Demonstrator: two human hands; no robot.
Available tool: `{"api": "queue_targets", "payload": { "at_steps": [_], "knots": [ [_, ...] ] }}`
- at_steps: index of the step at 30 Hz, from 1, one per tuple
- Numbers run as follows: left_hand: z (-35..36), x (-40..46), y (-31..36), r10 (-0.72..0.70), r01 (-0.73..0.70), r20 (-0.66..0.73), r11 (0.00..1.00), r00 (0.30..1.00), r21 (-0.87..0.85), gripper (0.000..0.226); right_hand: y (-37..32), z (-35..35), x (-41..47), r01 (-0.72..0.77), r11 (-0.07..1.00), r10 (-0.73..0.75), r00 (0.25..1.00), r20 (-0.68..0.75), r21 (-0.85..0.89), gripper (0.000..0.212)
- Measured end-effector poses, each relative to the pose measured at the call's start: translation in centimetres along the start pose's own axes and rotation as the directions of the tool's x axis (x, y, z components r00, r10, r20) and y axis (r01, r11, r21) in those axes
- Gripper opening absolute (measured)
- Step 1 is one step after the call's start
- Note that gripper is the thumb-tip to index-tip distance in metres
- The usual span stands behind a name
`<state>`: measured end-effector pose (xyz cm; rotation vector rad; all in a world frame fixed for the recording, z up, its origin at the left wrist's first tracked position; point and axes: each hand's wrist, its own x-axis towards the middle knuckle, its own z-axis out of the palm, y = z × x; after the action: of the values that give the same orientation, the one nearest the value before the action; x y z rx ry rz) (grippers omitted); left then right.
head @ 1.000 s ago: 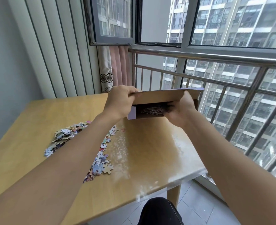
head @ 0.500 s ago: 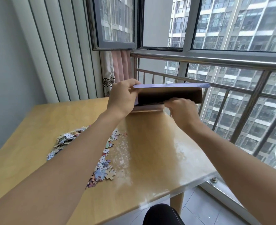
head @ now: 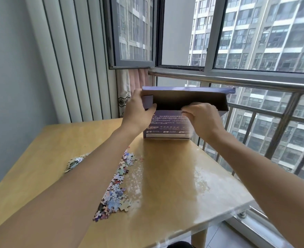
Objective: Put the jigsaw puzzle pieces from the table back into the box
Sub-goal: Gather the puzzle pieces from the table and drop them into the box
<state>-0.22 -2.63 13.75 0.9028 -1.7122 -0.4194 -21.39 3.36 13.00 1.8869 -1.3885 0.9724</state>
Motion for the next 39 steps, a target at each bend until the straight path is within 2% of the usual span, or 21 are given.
{"api": "queue_targets", "payload": {
  "at_steps": [2, 8, 10, 13, 15, 16, 18, 20, 21, 23, 24, 25, 26, 28, 29, 31, 33, 35, 36, 37, 39],
  "knots": [
    [0.1, -0.2, -0.7, -0.025, 0.025, 0.029, 1.0, 0.999, -0.012, 0.047, 0.2, 0.6, -0.5, -0.008, 1.0, 0.007, 0.999, 0.039, 0.008, 0.011],
    [1.3, -2.7, -3.7, -0.023, 0.013, 0.191, 0.998, 0.981, 0.054, 0.038, 1.0, 2.3, -3.8, -0.166, 0.985, 0.154, 0.973, 0.171, 0.054, 0.01],
    [1.8, -3.9, -4.6, -0.003, -0.015, 0.214, 0.996, 0.977, 0.082, 0.038, 0.7, 3.1, -5.4, -0.225, 0.973, 0.208, 0.95, 0.235, 0.051, 0.013],
    [2.8, -6.3, -5.6, -0.059, 0.052, 0.232, 0.998, 0.971, 0.038, 0.025, 0.3, 4.5, -8.6, -0.327, 0.945, 0.296, 0.881, 0.369, 0.023, 0.018],
    [3.6, -7.7, -6.8, -0.105, 0.085, 0.267, 0.993, 0.958, 0.085, 0.03, -0.1, 5.2, -10.7, -0.378, 0.925, 0.356, 0.814, 0.459, -0.045, 0.022],
    [4.0, -8.4, -7.3, -0.129, 0.096, 0.294, 0.988, 0.947, 0.124, 0.031, -0.5, 5.4, -11.7, -0.397, 0.913, 0.383, 0.756, 0.531, -0.093, 0.027],
    [5.0, -10.3, -8.5, -0.171, 0.104, 0.351, 0.974, 0.921, 0.202, 0.028, -2.2, 5.4, -12.7, -0.388, 0.906, 0.384, 0.586, 0.713, -0.169, 0.036],
    [5.9, -12.1, -8.9, -0.205, 0.115, 0.386, 0.963, 0.899, 0.244, 0.026, -4.3, 4.6, -12.6, -0.349, 0.933, 0.253, 0.466, 0.848, -0.087, 0.026],
    [6.0, -12.6, -8.7, -0.214, 0.126, 0.38, 0.962, 0.9, 0.244, 0.03, -5.3, 3.9, -12.1, -0.333, 0.943, 0.166, 0.455, 0.875, -0.005, 0.016],
    [5.8, -13.0, -8.0, -0.218, 0.138, 0.399, 0.966, 0.891, 0.218, 0.029, -7.2, 2.0, -10.4, -0.287, 0.949, 0.027, 0.489, 0.872, 0.132, 0.017],
    [5.5, -12.7, -7.8, -0.216, 0.13, 0.431, 0.966, 0.876, 0.222, 0.017, -8.0, 0.9, -9.1, -0.304, 0.934, -0.006, 0.51, 0.86, 0.186, 0.02],
    [5.1, -12.5, -7.6, -0.197, 0.096, 0.481, 0.969, 0.854, 0.227, 0.006, -8.6, 0.1, -7.7, -0.369, 0.897, -0.004, 0.541, 0.841, 0.242, 0.023],
    [4.5, -12.5, -7.6, -0.158, 0.045, 0.539, 0.975, 0.828, 0.218, 0.005, -9.1, -0.4, -6.3, -0.462, 0.829, 0.019, 0.587, 0.809, 0.316, 0.024],
    [2.8, -12.2, -8.4, -0.095, -0.043, 0.623, 0.978, 0.777, 0.202, 0.019, -9.4, 0.7, -3.8, -0.562, 0.711, 0.131, 0.697, 0.705, 0.424, 0.024],
    [1.9, -11.9, -8.8, -0.111, -0.024, 0.635, 0.98, 0.765, 0.2, 0.025, -9.4, 2.0, -2.8, -0.558, 0.711, 0.173, 0.729, 0.662, 0.428, 0.023],
    [-0.4, -11.2, -9.7, -0.187, 0.068, 0.576, 0.973, 0.796, 0.221, 0.028, -9.7, 6.1, -1.9, -0.517, 0.786, 0.164, 0.703, 0.692, 0.339, 0.02],
    [-2.9, -10.3, -10.5, -0.241, 0.126, 0.423, 0.951, 0.874, 0.282, 0.025, -11.0, 10.4, -2.3, -0.506, 0.84, 0.155, 0.571, 0.806, 0.197, 0.023],
    [-5.0, -9.9, -11.8, -0.28, 0.18, 0.241, 0.913, 0.929, 0.367, 0.019, -12.6, 12.9, -3.5, -0.527, 0.848, 0.201, 0.41, 0.89, 0.051, 0.043],
    [-6.0, -9.9, -12.7, -0.306, 0.218, 0.17, 0.89, 0.937, 0.401, 0.019, -13.2, 13.7, -4.1, -0.521, 0.854, 0.216, 0.357, 0.909, 0.002, 0.05],
    [-7.1, -10.1, -13.8, -0.337, 0.259, 0.114, 0.863, 0.935, 0.434, 0.021, -13.8, 14.5, -4.5, -0.504, 0.863, 0.227, 0.333, 0.915, -0.031, 0.052],
    [-9.2, -10.5, -15.9, -0.387, 0.316, 0.031, 0.794, 0.922, 0.519, 0.032, -14.4, 15.8, -4.9, -0.491, 0.868, 0.27, 0.341, 0.901, -0.075, 0.048]
  ]
}}
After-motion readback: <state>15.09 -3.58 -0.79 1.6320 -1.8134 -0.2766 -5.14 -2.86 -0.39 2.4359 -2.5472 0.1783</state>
